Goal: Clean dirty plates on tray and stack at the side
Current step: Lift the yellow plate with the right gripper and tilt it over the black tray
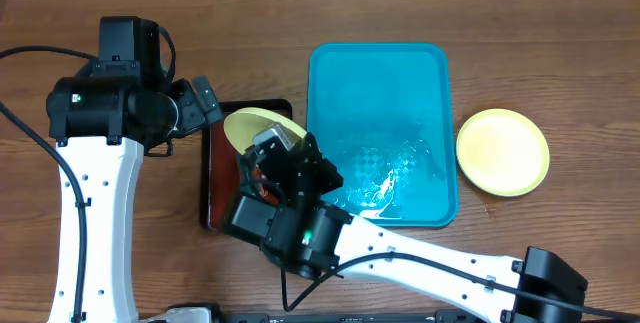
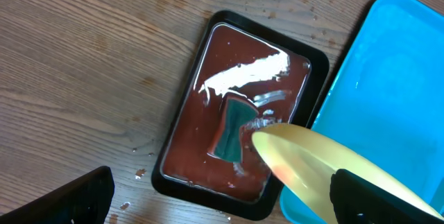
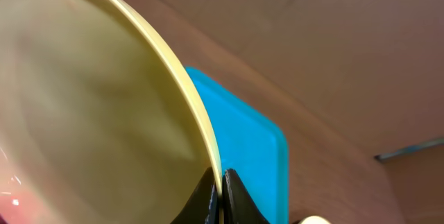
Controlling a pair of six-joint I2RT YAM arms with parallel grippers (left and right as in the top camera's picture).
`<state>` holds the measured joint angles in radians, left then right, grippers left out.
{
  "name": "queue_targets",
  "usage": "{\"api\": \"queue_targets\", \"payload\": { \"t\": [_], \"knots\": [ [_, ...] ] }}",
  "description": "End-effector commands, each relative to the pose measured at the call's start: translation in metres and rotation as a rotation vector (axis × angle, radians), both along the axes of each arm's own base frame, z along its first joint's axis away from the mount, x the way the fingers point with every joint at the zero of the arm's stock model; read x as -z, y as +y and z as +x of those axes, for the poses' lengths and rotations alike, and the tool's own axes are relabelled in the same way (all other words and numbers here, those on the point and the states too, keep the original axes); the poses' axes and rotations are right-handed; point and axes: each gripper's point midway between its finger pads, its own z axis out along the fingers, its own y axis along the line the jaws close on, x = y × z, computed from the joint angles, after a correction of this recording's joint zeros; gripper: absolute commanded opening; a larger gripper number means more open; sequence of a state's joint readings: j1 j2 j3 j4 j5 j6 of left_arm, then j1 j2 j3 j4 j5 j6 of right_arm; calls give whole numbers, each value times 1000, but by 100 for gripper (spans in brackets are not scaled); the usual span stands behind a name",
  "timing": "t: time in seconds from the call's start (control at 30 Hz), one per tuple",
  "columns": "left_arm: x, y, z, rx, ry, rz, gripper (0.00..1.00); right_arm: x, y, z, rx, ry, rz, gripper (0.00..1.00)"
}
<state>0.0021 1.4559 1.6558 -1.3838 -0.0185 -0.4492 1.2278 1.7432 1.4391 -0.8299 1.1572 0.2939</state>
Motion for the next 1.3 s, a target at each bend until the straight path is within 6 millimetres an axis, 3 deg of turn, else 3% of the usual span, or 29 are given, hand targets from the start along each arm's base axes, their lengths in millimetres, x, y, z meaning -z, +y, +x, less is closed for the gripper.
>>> {"api": "queue_targets", "payload": {
  "t": [0.0,1.27],
  "knots": [
    [-4,0,1,-1,-14,-8,100,-28,-6,0,38,-105,-9,4],
    [-5,0,1,-1,-15,-8,100,-25,-1,0,28,-88,21,4]
  ]
}}
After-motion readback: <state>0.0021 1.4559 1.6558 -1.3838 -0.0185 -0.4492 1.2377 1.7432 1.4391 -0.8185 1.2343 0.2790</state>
